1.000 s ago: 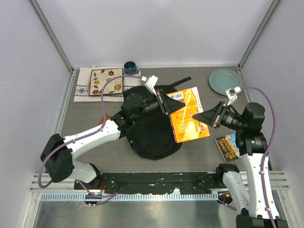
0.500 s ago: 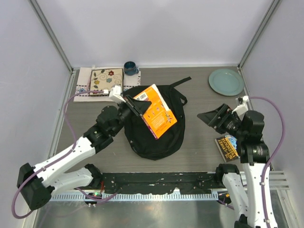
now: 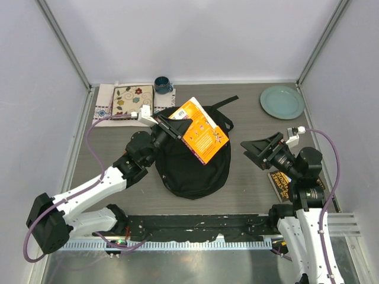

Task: Pack the student bag
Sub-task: Pick up the book from the center of the board.

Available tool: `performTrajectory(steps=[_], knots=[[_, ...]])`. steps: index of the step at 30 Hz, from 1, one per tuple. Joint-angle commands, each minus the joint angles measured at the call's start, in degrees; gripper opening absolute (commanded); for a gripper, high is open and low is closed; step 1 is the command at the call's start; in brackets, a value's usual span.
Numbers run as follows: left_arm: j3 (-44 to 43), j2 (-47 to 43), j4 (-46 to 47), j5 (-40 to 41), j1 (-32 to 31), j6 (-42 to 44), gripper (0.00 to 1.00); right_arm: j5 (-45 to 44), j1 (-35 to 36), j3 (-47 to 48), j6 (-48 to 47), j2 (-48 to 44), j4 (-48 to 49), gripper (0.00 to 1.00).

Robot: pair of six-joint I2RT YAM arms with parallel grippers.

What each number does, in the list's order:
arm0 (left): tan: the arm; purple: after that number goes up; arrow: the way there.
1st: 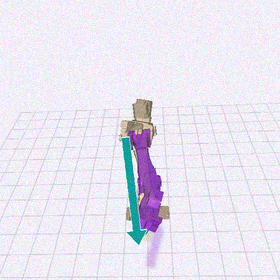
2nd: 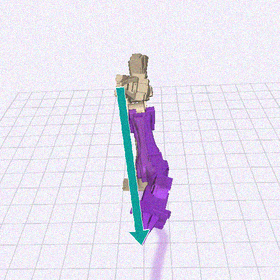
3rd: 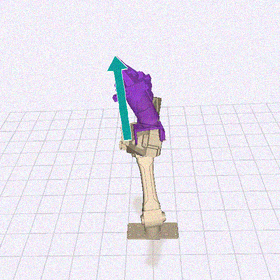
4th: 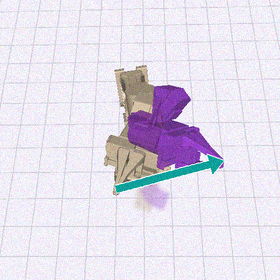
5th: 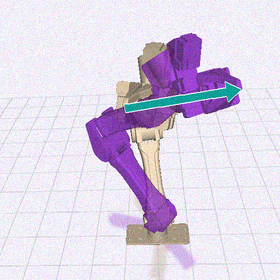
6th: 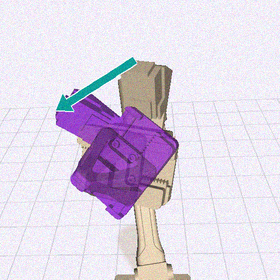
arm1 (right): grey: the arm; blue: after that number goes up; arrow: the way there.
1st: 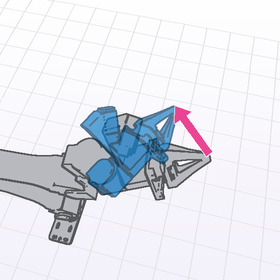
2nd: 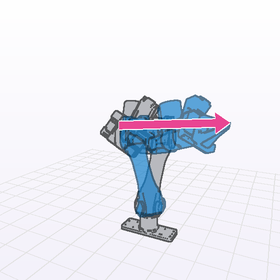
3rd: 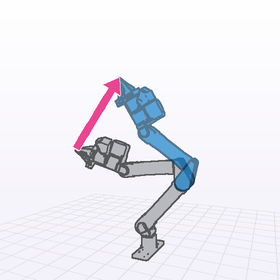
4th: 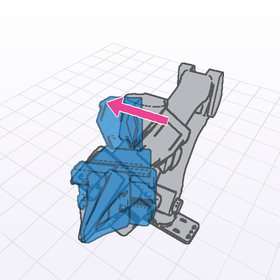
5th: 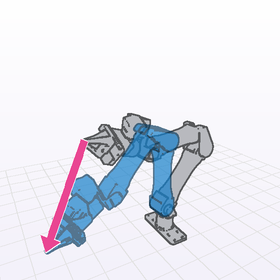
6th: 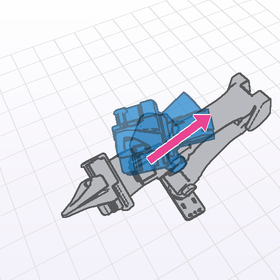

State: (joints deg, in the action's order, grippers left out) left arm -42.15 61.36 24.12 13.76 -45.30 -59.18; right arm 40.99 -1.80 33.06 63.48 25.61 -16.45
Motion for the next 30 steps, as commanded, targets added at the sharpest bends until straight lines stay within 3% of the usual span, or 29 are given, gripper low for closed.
performTrajectory(steps=[1,6,13,17,24,27,30], knots=[[-1.09,0.60,11.12,-1.72,-0.05,-3.14,0.00,-2.84,5.48,-1.07,2.61,2.68,6.87,0.84],[-1.09,1.30,12.44,-2.16,-0.14,-3.49,0.00,-12.23,17.95,-3.08,3.57,5.33,11.25,0.85],[-0.56,2.44,14.99,-3.39,-0.14,-5.16,0.00,-23.75,31.50,-10.12,10.52,10.16,33.04,0.86],[0.93,3.06,17.71,-3.56,-0.14,-7.17,0.00,-29.21,35.81,-9.07,9.11,13.94,37.35,0.86],[3.12,3.41,20.52,-3.56,-0.14,-9.02,0.00,-31.41,36.17,-8.45,9.73,18.07,43.51,0.86],[4.18,3.33,21.76,-3.74,-0.05,-9.73,0.00,-32.73,36.17,-9.32,10.25,18.51,45.62,0.81],[5.58,3.24,22.46,-4.00,-0.14,-10.87,0.00,-33.87,36.17,-9.50,10.95,18.95,47.64,0.59]])
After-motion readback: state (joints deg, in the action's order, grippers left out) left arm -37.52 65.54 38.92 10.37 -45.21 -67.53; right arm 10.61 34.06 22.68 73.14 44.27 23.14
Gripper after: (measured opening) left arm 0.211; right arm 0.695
